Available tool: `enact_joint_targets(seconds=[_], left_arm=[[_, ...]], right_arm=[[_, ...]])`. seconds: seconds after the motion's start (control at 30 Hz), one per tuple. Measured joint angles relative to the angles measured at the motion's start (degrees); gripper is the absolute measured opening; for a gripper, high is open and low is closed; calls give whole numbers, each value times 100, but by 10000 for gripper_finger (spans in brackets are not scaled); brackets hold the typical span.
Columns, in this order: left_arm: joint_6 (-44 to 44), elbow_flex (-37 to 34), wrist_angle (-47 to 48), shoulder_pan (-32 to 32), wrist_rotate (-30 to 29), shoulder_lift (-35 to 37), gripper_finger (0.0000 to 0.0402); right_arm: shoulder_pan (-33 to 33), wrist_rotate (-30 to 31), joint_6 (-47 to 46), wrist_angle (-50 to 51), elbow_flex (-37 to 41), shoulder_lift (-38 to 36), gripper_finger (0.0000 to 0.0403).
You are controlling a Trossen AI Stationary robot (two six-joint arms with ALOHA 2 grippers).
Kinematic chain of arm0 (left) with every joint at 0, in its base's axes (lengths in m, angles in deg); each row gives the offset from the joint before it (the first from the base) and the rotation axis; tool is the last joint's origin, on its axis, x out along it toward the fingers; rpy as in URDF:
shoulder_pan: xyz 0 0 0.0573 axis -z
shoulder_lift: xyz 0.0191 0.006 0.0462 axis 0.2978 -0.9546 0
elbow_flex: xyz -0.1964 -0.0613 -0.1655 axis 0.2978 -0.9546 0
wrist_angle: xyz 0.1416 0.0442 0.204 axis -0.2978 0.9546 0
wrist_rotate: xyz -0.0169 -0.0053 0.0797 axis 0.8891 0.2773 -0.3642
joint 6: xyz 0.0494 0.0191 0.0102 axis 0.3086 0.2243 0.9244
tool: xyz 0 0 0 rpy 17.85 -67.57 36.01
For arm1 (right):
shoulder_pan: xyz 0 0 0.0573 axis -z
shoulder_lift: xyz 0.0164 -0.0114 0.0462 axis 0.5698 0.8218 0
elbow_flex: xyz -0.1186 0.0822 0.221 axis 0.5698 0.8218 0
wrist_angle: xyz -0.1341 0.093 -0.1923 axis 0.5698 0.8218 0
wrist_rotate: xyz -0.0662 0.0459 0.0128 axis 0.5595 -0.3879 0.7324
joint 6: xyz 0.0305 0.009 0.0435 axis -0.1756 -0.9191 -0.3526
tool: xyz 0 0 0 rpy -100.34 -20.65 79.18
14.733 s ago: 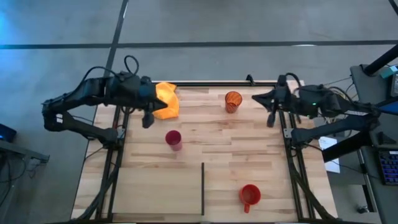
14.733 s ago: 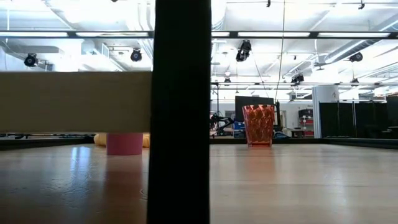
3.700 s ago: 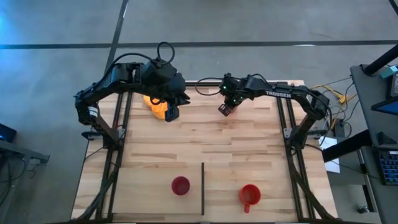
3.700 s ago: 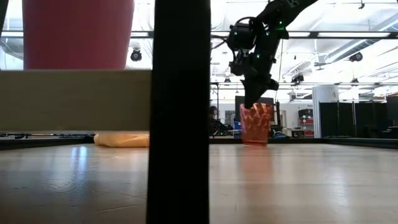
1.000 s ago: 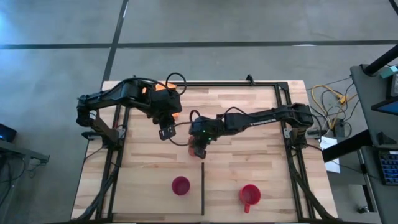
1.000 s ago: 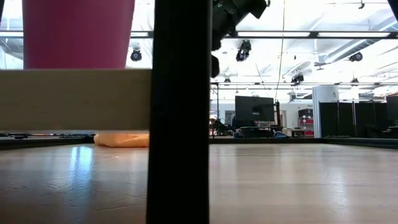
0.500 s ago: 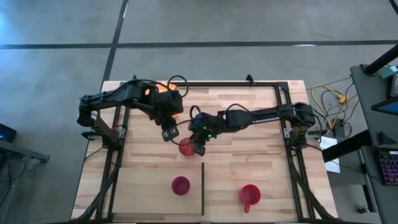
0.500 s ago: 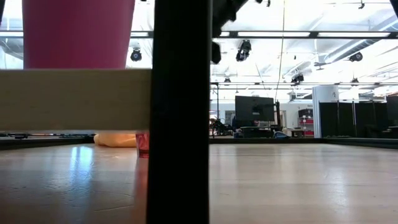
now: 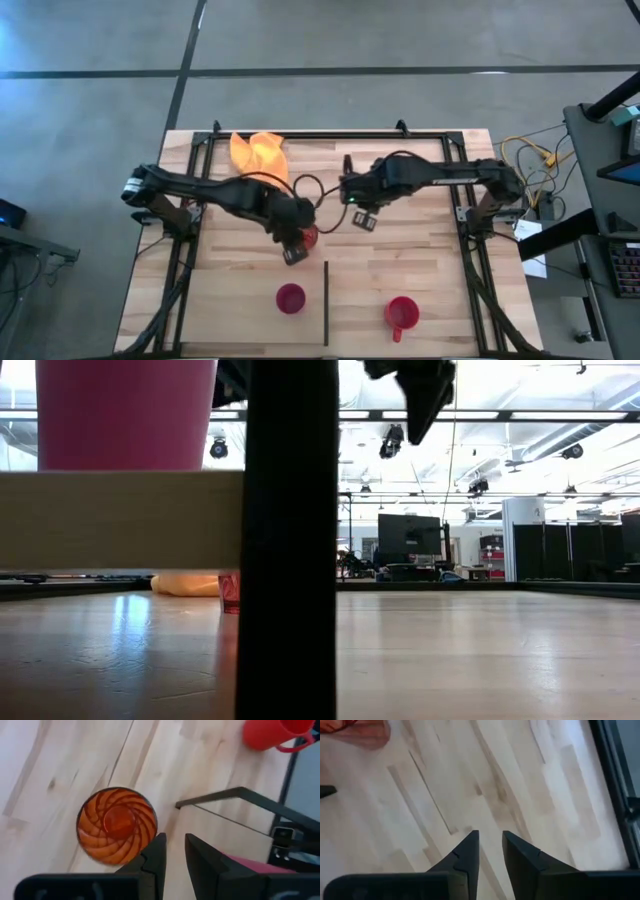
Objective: Stack small to large cups/mugs on shelf
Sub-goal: Put the orange cup on the shelf
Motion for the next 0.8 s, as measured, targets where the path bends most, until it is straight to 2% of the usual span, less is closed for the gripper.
enact_joint_targets(seconds=[0.1,0.23,0.6,0.8], left_arm=[[11,-250,-168,-2,-15,-86,56],[4,-451,-183,3,-72,-198,56],[13,-447,-567,31,-90,-851,56],[13,-436,-561,33,-362,-1003,56]], right_arm=[[12,38,5,220,11,-248,78],[70,401,-16,565,22,-642,77],[105,662,-486,591,37,-1641,77],[103,811,-616,578,42,-1928,77]])
